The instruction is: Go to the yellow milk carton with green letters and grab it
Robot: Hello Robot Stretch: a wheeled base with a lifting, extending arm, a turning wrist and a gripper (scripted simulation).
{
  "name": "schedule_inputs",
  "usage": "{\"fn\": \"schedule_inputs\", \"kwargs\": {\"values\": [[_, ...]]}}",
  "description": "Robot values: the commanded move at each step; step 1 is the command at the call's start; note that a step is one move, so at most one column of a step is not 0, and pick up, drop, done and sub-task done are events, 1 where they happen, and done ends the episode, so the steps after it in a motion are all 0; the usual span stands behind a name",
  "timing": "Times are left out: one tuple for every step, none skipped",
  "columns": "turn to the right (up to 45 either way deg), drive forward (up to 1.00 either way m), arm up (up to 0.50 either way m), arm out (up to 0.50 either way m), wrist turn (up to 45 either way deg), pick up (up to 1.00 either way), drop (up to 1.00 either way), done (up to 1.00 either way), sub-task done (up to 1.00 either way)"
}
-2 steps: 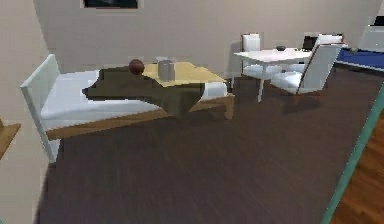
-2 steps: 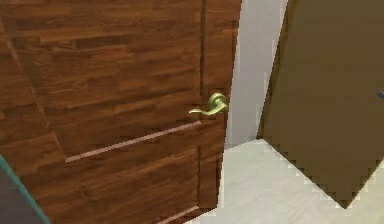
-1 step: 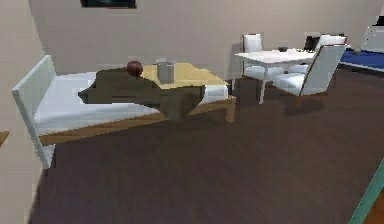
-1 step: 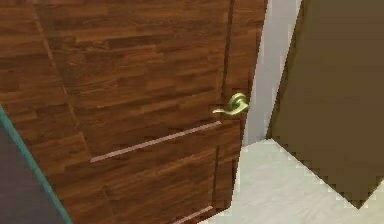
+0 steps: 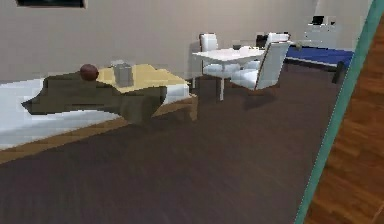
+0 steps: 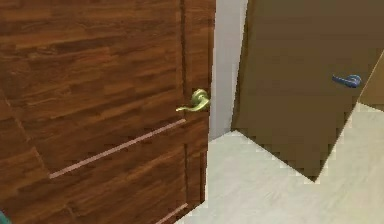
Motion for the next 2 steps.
{"fn": "schedule_inputs", "kwargs": {"values": [[0.0,0.45,0.00,0.00,0.0,0.00,0.00,0.00,0.00],[-9.0,0.00,0.00,0.00,0.0,0.00,0.00,0.00,0.00]]}}
